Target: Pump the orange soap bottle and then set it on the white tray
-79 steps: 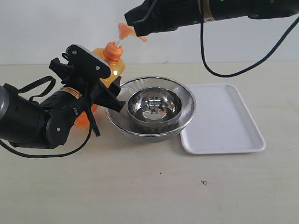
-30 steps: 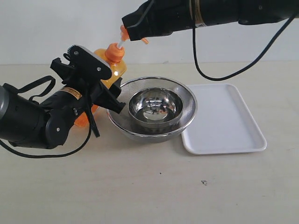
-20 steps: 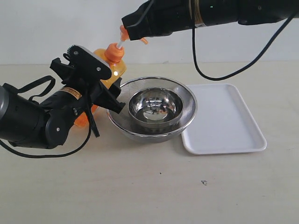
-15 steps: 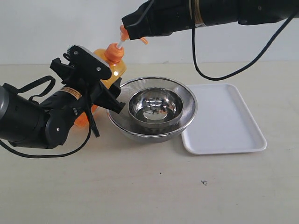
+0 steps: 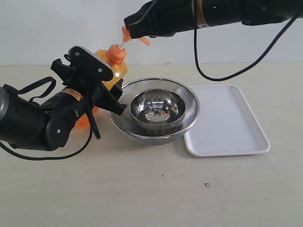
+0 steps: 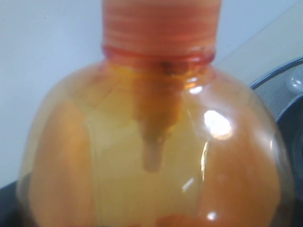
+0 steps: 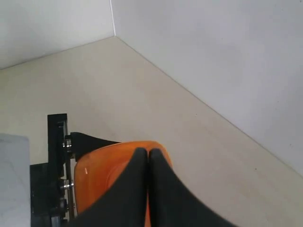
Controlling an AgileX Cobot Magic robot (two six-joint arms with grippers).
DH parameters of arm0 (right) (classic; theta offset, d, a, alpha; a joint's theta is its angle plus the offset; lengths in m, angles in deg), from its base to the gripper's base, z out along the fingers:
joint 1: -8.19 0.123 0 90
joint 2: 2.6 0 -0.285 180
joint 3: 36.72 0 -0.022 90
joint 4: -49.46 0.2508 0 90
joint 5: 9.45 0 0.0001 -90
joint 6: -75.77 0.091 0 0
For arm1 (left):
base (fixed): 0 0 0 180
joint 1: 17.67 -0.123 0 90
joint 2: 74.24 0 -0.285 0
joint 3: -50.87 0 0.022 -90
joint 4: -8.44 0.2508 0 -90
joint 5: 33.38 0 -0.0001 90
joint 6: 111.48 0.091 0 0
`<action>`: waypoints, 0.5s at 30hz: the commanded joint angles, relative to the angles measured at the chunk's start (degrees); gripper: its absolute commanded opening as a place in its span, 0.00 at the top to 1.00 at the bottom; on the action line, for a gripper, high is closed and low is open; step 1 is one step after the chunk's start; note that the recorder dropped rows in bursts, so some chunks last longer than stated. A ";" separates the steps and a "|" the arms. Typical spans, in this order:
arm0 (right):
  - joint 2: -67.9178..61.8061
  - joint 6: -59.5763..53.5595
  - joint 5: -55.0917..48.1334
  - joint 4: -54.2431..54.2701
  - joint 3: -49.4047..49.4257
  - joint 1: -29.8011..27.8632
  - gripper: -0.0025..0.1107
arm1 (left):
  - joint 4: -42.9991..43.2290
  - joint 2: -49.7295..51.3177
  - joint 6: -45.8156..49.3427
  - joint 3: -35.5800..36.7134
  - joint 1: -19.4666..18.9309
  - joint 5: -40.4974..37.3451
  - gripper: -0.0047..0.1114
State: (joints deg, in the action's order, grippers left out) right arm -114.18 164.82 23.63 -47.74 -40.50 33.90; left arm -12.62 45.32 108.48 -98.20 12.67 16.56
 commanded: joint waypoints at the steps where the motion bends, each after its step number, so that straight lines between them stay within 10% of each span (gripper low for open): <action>1: -0.96 0.63 0.99 -2.75 0.36 0.15 0.98 | 0.15 0.21 -1.78 0.21 0.18 -5.21 0.92; 15: -0.96 0.87 1.34 -2.75 0.36 0.15 0.98 | 0.15 0.21 -1.78 0.21 0.18 -5.21 0.92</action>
State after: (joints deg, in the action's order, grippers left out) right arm -114.18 165.55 23.77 -47.86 -40.50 33.90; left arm -12.62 45.32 108.59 -98.20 12.57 16.56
